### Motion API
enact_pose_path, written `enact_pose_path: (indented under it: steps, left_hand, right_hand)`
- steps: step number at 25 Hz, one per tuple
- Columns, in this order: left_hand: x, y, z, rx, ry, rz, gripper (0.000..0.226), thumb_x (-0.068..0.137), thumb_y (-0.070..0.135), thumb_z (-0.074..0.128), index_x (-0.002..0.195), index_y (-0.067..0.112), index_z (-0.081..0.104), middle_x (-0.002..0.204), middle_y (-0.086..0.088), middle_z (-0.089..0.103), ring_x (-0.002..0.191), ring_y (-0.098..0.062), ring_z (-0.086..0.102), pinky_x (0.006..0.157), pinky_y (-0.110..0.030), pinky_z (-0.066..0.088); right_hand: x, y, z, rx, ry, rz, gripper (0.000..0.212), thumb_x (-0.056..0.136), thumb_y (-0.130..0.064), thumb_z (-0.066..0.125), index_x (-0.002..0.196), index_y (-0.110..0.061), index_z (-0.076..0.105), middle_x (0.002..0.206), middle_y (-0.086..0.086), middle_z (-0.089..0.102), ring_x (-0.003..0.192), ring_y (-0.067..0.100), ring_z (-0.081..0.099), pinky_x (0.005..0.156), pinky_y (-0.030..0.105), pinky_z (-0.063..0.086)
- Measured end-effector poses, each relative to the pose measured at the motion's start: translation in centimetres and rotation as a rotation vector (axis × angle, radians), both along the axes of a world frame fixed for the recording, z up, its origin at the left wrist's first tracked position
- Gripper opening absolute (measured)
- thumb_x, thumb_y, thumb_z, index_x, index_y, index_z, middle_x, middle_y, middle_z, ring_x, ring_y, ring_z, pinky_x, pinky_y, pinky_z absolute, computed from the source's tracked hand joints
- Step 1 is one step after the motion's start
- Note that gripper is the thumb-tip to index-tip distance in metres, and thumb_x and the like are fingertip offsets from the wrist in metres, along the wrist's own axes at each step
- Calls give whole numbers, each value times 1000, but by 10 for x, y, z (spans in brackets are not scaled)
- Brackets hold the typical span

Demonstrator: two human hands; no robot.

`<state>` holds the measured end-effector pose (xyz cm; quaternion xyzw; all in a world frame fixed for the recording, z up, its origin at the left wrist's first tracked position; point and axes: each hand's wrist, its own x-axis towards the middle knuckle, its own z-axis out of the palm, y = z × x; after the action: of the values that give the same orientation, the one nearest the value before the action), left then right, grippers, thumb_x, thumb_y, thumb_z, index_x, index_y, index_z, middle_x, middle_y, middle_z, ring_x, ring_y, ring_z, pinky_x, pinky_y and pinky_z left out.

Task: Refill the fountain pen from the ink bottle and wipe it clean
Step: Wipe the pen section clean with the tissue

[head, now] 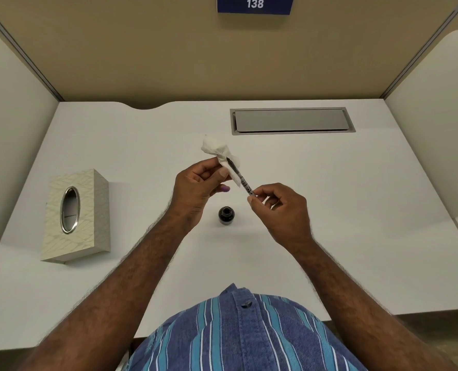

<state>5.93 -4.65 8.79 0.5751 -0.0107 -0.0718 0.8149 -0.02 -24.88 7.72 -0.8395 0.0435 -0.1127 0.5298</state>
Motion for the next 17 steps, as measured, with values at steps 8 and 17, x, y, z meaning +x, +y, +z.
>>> enact_pose_path:
  steps: [8, 17]
  left_hand:
    - [4, -5, 1, -17, 22, -15, 20, 92, 16, 73, 111, 13, 75, 103, -5, 77, 89, -21, 65, 80, -30, 52]
    - [4, -1, 5, -172, 77, -71, 17, 100, 7, 62, 112, 13, 72, 104, -4, 74, 94, -16, 66, 83, -28, 51]
  right_hand:
    - [0, 4, 5, -140, -107, 18, 10, 85, -28, 81, 90, -32, 73, 84, -16, 71, 68, 15, 62, 62, 15, 45]
    - [0, 3, 11, -90, -158, -25, 11, 89, -28, 83, 94, -28, 73, 92, -16, 70, 79, 12, 69, 60, 19, 51]
